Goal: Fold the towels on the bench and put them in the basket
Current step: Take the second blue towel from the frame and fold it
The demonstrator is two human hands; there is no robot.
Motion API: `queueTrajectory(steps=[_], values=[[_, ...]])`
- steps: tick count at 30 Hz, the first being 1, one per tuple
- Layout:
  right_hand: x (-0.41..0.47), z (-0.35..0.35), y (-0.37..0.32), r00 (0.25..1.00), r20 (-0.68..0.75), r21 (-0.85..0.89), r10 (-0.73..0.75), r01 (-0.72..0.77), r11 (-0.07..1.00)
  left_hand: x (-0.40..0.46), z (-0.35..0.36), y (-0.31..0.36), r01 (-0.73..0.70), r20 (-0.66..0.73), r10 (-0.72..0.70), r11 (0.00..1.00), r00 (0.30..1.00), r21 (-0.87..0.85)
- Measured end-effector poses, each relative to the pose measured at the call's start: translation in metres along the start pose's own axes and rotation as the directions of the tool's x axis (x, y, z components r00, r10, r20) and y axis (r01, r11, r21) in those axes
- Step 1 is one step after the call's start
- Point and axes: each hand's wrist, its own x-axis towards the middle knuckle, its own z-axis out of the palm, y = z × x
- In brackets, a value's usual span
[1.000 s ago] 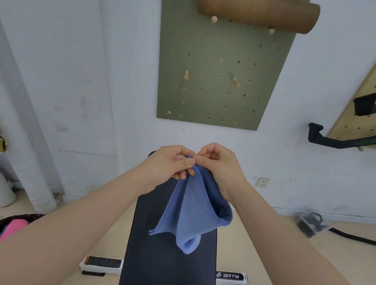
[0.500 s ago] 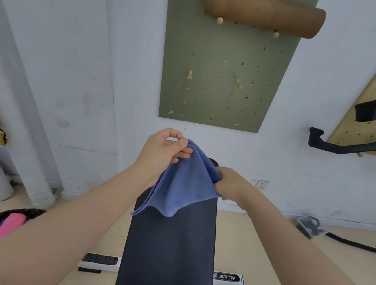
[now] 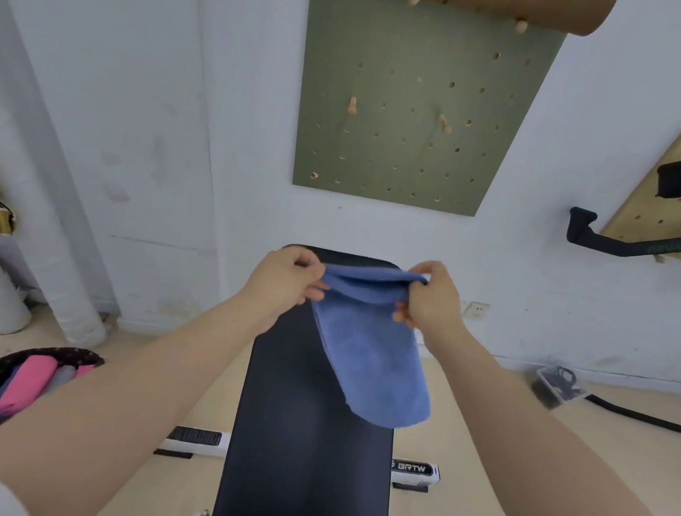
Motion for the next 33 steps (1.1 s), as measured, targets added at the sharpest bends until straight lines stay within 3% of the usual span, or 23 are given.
queueTrajectory(steps=[3, 8, 12, 15, 18, 21, 25, 27, 30, 33], values=[[0.002, -0.017, 0.016, 0.987, 0.039, -0.027, 0.159, -0.158, 0.987, -0.004, -0.008, -0.017, 0.143, 0.205, -0.160, 0.985, 0.965, 0.094], [-0.014, -0.027, 0.046, 0.965, 0.043, 0.073, 0.260, -0.263, 0.962, -0.015, -0.003, -0.030, -0.007, 0.376, -0.112, 0.954, 0.920, 0.300], [-0.021, -0.021, 0.077, 0.961, 0.176, 0.124, 0.213, -0.236, 0.964, -0.017, -0.001, -0.054, -0.061, 0.397, -0.137, 0.892, 0.908, 0.447], [-0.025, -0.015, 0.102, 0.919, 0.367, 0.110, 0.144, -0.197, 0.974, -0.019, 0.000, -0.079, -0.086, 0.471, -0.208, 0.844, 0.857, 0.529], [-0.026, -0.013, 0.121, 0.903, 0.414, -0.091, 0.112, -0.081, 0.993, -0.016, -0.001, -0.089, -0.050, 0.510, -0.246, 0.865, 0.824, 0.499], [-0.025, -0.014, 0.128, 0.917, 0.389, -0.121, 0.092, -0.048, 0.991, -0.011, -0.003, -0.093, 0.053, 0.560, -0.281, 0.920, 0.780, 0.388], [-0.015, -0.016, 0.131, 0.743, 0.648, 0.001, 0.166, -0.219, 0.976, -0.003, -0.007, -0.095, 0.312, 0.698, -0.345, 0.933, 0.627, 0.180], [-0.007, -0.006, 0.133, 0.689, 0.688, -0.013, 0.227, -0.301, 0.953, 0.008, -0.003, -0.102, 0.335, 0.654, -0.372, 0.923, 0.659, 0.188], [0.011, 0.019, 0.150, 0.793, 0.542, -0.082, 0.280, -0.281, 0.956, 0.037, 0.006, -0.134, 0.282, 0.412, -0.372, 0.923, 0.832, 0.262], [0.041, 0.043, 0.180, 0.883, 0.374, -0.149, 0.284, -0.246, 0.958, 0.068, 0.017, -0.174, 0.224, 0.296, -0.368, 0.877, 0.881, 0.425]])
